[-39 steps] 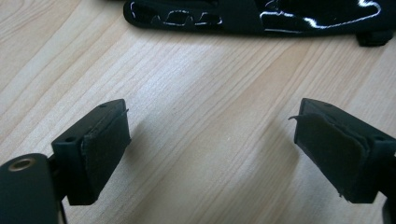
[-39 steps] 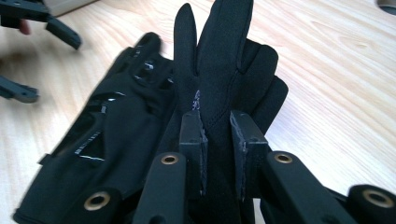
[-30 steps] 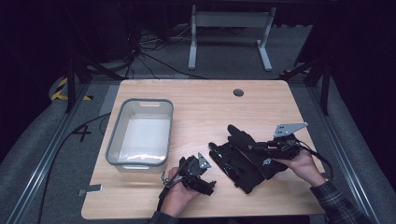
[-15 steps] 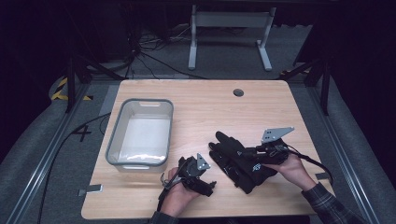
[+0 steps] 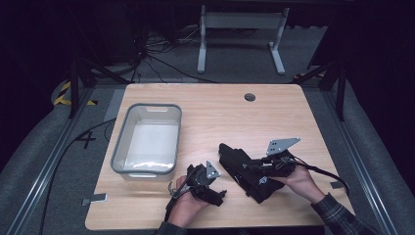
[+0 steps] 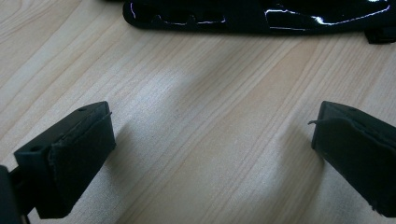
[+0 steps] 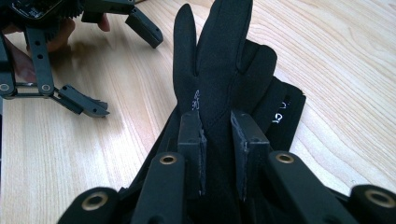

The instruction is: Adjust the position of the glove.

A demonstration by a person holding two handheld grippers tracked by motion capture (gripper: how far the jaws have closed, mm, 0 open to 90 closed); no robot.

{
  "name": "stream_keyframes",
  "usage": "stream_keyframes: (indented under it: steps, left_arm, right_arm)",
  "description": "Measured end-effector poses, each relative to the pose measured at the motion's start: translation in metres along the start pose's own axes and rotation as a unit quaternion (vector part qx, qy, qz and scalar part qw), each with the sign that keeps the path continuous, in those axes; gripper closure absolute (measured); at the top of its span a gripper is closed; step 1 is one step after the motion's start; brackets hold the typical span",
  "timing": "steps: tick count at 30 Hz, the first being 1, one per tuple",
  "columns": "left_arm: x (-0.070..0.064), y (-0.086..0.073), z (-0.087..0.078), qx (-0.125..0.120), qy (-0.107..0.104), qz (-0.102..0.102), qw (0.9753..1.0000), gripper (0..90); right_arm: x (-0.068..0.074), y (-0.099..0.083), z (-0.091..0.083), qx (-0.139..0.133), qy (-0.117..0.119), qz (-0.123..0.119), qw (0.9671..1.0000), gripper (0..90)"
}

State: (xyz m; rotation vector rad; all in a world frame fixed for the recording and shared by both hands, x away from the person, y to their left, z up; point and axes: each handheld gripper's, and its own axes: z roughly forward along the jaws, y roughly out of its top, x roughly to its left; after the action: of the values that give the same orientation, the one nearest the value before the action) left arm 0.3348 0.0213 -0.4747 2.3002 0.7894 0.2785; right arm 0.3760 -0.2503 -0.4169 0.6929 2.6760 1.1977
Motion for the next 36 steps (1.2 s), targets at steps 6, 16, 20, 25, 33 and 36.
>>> stream_keyframes:
  steps: [6,16,20,25,33,36]
  left_arm:
    - [0.000,0.000,0.000,0.000,0.000,0.001,1.0000,0.0]
    - [0.000,-0.001,0.000,-0.001,-0.002,0.002,1.0000,0.0]
    - [0.000,-0.001,0.000,-0.001,-0.002,0.002,1.0000,0.0]
    - [-0.001,0.004,-0.005,0.009,0.002,-0.016,0.9998,9.0]
    - [-0.008,0.018,-0.014,-0.035,-0.029,-0.023,0.9987,50.7]
    - [-0.011,0.025,-0.013,-0.035,-0.043,-0.020,0.9983,65.5]
  right_arm:
    - [0.001,-0.001,0.002,0.002,0.001,-0.003,1.0000,72.4]
    - [-0.001,-0.002,-0.001,0.001,-0.019,-0.013,0.9997,66.1]
    - [-0.004,-0.005,-0.005,0.000,-0.028,-0.015,0.9995,84.3]
    - [-0.010,-0.014,-0.010,0.010,-0.027,-0.022,0.9993,89.5]
    - [-0.023,-0.025,-0.021,0.007,-0.012,-0.030,0.9994,90.0]
    - [-0.026,-0.028,-0.020,0.012,0.000,-0.032,0.9994,90.0]
